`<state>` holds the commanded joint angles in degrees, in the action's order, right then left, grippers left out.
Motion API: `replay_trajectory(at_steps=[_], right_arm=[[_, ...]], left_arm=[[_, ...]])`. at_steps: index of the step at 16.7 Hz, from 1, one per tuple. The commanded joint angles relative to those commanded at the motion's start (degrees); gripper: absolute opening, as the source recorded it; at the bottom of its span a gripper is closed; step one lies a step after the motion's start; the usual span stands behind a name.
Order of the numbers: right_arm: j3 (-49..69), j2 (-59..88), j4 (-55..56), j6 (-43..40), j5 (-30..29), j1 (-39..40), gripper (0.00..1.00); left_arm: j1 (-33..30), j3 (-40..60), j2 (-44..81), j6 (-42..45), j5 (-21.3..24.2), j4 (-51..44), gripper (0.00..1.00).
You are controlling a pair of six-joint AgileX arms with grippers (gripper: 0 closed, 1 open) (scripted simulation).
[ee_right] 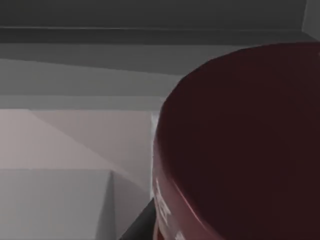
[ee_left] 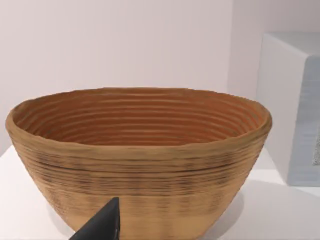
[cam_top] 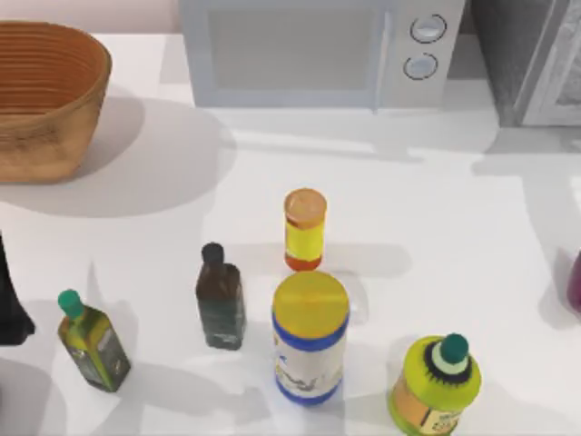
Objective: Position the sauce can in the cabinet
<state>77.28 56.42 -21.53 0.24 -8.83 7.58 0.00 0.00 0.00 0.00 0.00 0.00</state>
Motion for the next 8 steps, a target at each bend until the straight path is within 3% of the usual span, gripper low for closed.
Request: replay_trajectory(at_steps=[4,8], right_arm=[[18.31,12.63,-4.96,0.36,-1.91,1.75,0.00],[28.25,20.01,-7.88,0.68,-2.68,3.12,0.00]], left_arm=[[0.00,0.00,0.00,0.00,0.00,0.00,1.00],[0.00,0.00,0.00,0.00,0.00,0.00,1.00]])
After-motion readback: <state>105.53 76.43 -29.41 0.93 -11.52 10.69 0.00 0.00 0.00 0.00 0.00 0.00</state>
